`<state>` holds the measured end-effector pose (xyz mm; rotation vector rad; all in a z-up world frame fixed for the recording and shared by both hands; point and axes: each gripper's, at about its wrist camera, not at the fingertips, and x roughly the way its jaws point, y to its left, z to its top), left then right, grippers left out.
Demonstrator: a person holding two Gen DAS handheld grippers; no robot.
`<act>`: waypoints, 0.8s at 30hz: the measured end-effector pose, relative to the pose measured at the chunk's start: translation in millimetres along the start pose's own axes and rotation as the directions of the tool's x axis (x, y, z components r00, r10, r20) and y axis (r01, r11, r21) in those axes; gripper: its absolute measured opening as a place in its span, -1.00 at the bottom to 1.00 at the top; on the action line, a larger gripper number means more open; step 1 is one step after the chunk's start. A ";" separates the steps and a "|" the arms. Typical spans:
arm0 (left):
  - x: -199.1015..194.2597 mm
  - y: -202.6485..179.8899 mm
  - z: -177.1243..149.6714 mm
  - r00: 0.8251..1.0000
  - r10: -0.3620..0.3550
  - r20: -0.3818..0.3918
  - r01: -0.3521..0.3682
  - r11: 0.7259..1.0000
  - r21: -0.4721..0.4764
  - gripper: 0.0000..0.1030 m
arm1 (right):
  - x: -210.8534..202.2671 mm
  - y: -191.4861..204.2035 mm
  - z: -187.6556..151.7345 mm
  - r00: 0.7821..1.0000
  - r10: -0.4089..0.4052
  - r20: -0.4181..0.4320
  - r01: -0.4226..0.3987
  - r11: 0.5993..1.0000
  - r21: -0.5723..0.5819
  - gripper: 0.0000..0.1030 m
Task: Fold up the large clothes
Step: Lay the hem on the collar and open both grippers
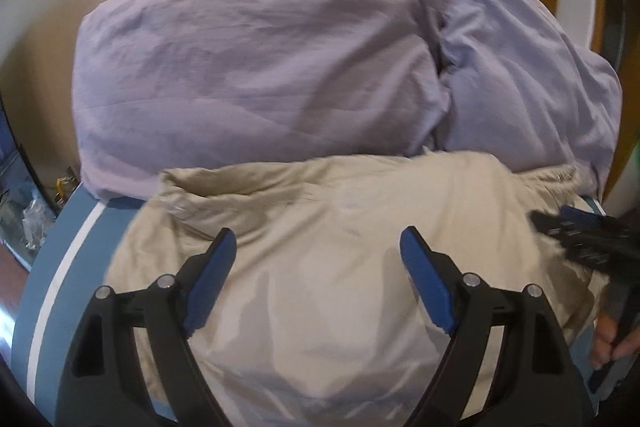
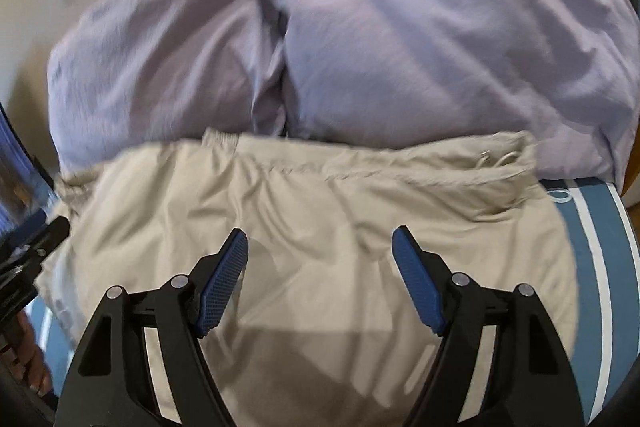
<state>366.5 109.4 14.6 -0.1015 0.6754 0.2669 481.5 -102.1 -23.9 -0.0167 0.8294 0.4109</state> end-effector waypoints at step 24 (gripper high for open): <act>67.9 -18.4 -5.3 0.996 0.092 -0.012 -0.092 0.995 0.036 0.67 | 77.8 4.6 14.6 0.992 -0.126 0.010 0.126 0.992 -0.001 -0.93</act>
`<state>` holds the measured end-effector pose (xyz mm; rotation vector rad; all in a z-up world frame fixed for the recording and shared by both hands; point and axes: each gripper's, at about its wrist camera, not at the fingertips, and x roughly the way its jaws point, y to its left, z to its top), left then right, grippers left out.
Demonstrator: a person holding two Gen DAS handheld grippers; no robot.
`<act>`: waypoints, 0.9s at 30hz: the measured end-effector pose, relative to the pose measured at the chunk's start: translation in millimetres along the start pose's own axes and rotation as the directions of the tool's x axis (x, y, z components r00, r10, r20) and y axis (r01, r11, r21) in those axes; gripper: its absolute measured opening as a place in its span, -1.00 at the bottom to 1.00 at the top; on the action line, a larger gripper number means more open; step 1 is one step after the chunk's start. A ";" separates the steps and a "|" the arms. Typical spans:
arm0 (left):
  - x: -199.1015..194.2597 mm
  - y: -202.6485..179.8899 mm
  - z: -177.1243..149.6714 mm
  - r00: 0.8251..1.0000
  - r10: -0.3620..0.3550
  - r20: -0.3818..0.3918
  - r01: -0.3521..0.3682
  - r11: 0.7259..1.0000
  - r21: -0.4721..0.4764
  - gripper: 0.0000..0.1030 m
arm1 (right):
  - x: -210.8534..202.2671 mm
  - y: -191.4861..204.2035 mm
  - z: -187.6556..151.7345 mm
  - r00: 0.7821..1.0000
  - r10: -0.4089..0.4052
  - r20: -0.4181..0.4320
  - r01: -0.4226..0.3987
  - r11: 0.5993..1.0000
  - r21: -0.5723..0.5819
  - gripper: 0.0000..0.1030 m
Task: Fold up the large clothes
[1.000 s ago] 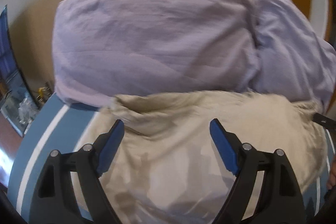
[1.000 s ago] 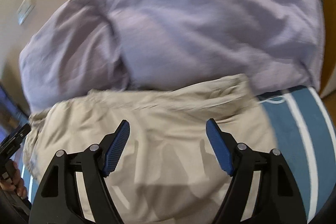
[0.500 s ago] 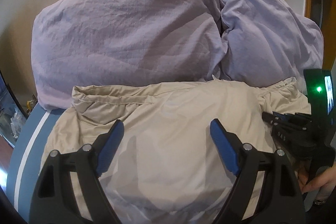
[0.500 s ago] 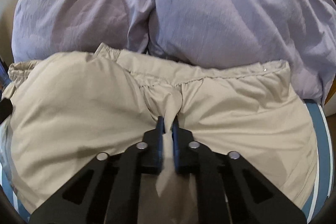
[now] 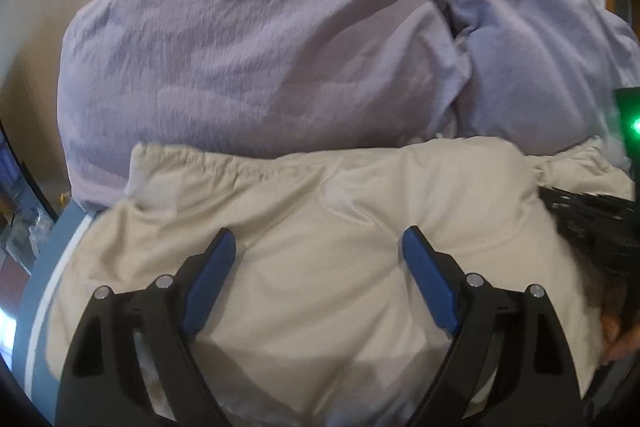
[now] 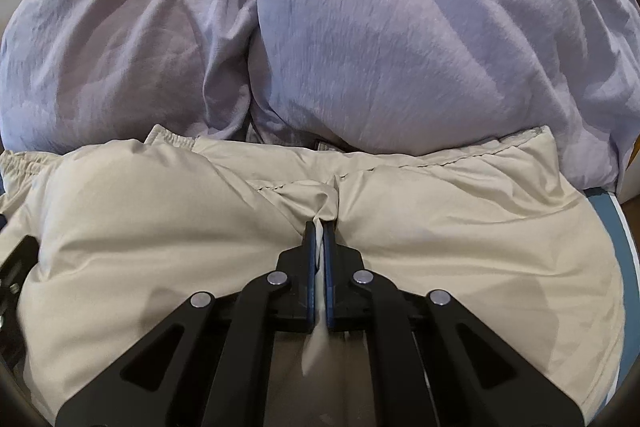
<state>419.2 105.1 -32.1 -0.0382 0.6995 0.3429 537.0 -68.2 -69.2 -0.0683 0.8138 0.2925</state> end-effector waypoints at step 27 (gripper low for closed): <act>-15.0 -8.2 -0.4 0.999 -0.032 0.013 0.032 0.999 0.001 0.66 | -64.7 16.7 -18.1 0.976 0.190 0.104 -0.188 0.982 -0.029 0.18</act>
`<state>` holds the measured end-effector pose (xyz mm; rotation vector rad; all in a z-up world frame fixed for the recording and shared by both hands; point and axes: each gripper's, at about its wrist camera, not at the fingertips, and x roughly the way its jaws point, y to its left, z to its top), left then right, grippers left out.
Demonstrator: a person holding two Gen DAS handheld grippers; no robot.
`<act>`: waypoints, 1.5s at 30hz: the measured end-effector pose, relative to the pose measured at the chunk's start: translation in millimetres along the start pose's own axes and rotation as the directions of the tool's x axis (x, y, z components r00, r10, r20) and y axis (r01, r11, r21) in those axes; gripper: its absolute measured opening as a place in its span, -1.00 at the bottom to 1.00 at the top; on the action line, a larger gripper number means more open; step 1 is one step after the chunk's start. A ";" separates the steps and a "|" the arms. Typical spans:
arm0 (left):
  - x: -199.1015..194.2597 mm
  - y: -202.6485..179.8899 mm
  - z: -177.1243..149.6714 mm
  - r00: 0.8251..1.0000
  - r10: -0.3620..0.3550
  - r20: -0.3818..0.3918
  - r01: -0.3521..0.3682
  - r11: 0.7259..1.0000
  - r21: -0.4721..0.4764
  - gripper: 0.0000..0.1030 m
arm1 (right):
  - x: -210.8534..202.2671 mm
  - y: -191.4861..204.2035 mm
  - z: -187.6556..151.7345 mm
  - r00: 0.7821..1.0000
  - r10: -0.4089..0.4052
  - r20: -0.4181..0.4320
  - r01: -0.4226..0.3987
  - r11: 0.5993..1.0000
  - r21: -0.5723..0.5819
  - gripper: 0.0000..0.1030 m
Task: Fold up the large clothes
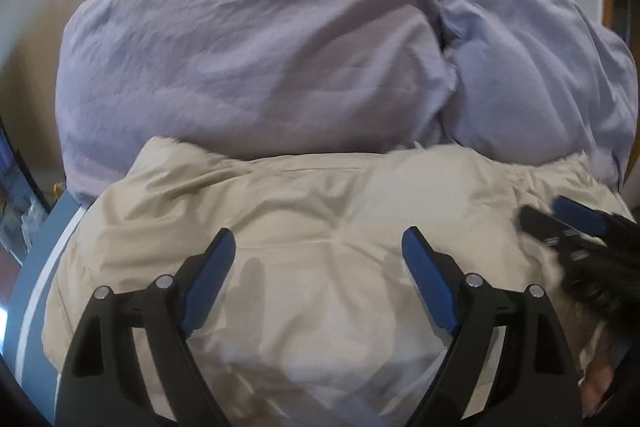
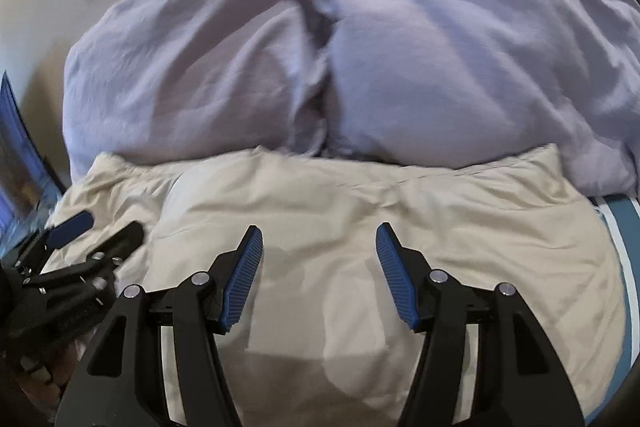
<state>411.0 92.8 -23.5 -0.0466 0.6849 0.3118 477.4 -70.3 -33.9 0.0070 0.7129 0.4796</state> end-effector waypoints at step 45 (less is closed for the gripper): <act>22.4 72.4 26.2 0.983 0.181 -0.027 -0.182 0.981 -0.061 0.74 | 19.9 -90.8 10.7 0.947 -0.319 -0.035 0.320 0.944 0.078 0.54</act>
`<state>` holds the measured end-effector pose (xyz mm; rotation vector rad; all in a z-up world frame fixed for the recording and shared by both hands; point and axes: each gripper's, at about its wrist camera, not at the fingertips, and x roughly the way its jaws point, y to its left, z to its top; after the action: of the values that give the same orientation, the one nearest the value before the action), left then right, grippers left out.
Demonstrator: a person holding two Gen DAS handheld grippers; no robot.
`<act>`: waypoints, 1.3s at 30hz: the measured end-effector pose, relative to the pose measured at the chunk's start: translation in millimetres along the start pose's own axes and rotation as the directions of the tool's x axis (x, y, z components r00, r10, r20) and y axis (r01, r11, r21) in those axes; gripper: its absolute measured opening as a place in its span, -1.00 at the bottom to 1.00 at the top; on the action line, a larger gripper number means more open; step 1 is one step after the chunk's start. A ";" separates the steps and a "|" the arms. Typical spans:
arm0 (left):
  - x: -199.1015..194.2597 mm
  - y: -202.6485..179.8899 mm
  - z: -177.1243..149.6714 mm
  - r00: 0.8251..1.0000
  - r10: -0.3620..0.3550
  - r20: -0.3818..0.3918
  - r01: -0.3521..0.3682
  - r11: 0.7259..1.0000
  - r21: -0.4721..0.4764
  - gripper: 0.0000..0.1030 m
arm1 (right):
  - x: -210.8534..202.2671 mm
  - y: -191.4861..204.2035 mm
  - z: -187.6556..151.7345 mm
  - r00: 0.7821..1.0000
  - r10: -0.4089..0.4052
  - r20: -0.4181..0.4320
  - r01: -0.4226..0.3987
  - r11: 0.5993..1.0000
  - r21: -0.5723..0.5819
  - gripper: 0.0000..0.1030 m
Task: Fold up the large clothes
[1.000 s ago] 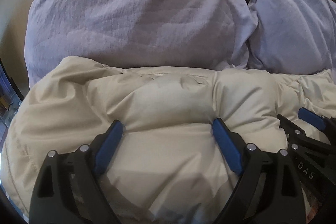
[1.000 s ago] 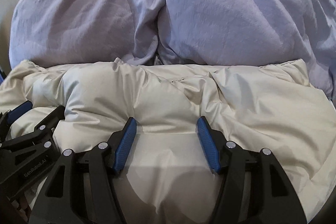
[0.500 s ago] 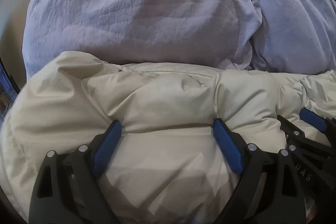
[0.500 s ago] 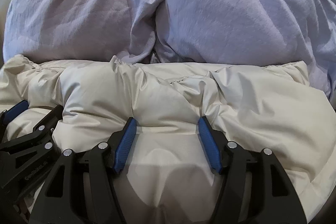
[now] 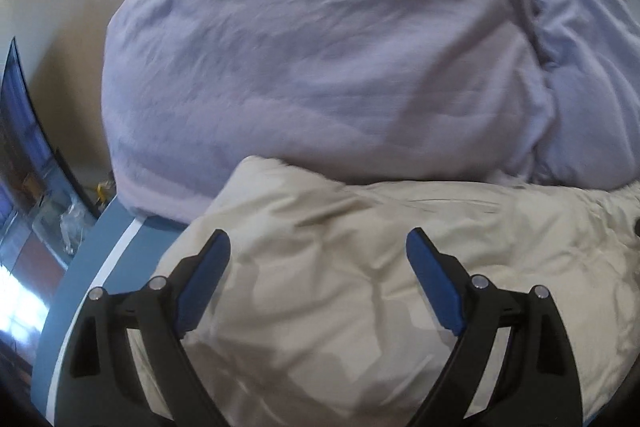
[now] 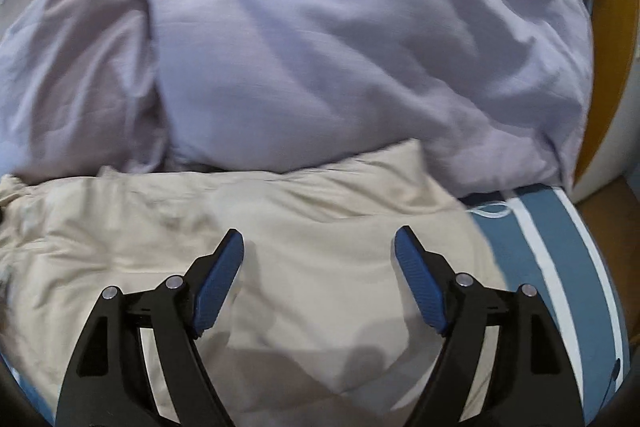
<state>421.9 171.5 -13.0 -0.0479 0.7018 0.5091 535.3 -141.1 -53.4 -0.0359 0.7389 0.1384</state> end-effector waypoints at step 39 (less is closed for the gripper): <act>-13.4 5.1 -22.2 0.994 -0.108 0.020 0.109 0.994 -0.026 0.85 | -9.3 17.7 -6.2 0.992 0.125 -0.012 -0.124 0.991 0.053 0.66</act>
<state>397.4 165.6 -21.0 -0.1063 0.6701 0.4147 521.9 -125.2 -51.4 0.0586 0.7596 0.2383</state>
